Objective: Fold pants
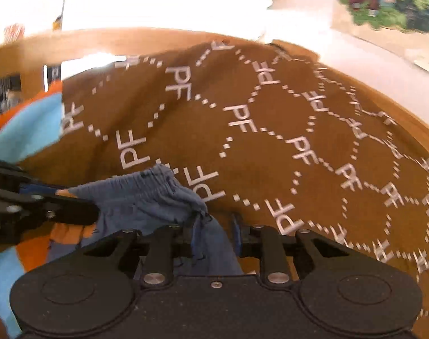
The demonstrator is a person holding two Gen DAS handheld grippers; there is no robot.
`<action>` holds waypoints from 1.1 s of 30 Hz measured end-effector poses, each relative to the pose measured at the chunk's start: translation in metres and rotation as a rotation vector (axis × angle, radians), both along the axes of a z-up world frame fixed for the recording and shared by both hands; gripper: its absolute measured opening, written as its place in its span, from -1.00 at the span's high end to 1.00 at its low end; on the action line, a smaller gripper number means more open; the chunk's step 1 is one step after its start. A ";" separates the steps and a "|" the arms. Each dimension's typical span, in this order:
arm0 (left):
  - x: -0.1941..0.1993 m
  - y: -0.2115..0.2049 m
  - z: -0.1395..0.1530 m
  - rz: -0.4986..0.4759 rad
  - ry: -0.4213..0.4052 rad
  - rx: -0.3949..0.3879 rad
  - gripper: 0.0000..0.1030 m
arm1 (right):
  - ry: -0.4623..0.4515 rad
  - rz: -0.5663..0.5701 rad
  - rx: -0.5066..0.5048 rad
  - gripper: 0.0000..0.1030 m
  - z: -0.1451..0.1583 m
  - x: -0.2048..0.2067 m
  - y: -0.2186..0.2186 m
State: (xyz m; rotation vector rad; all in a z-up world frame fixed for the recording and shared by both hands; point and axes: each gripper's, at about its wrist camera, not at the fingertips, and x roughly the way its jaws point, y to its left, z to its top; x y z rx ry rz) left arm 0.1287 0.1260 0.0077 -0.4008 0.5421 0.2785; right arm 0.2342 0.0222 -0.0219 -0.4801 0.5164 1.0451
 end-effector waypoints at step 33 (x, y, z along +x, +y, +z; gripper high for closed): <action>0.000 -0.010 0.004 -0.015 -0.016 0.055 0.66 | -0.116 -0.468 -0.132 -0.35 -0.064 -0.125 -0.150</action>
